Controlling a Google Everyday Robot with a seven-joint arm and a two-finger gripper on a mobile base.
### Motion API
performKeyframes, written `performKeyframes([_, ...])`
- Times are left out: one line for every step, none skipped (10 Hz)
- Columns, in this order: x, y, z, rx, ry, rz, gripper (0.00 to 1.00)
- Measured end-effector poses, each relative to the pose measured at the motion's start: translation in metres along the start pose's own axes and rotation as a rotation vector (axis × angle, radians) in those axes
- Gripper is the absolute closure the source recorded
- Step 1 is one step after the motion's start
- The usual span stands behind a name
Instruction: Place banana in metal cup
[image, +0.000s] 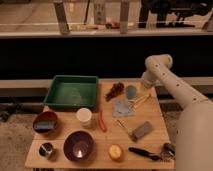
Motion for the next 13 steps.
performKeyframes([0.005, 0.003, 0.001, -0.005, 0.007, -0.001, 0.2])
performKeyframes([0.008, 0.005, 0.003, -0.009, 0.015, -0.005, 0.2])
performKeyframes([0.007, 0.005, 0.005, -0.004, 0.006, -0.021, 0.2])
performKeyframes([0.009, 0.007, 0.005, 0.0, -0.007, -0.027, 0.2])
performKeyframes([0.014, 0.012, 0.007, 0.002, -0.02, -0.032, 0.2])
performKeyframes([0.014, 0.013, 0.009, 0.003, -0.031, -0.037, 0.2])
performKeyframes([0.012, 0.014, 0.013, 0.004, -0.036, -0.038, 0.2])
performKeyframes([0.016, 0.017, 0.015, 0.005, -0.036, -0.032, 0.2])
performKeyframes([0.019, 0.02, 0.018, 0.002, -0.034, -0.019, 0.2])
performKeyframes([0.022, 0.022, 0.022, -0.007, -0.028, 0.006, 0.2])
performKeyframes([0.022, 0.025, 0.027, -0.023, -0.023, 0.028, 0.2])
performKeyframes([0.023, 0.028, 0.03, -0.032, -0.021, 0.047, 0.2])
performKeyframes([0.023, 0.035, 0.035, -0.05, -0.016, 0.062, 0.2])
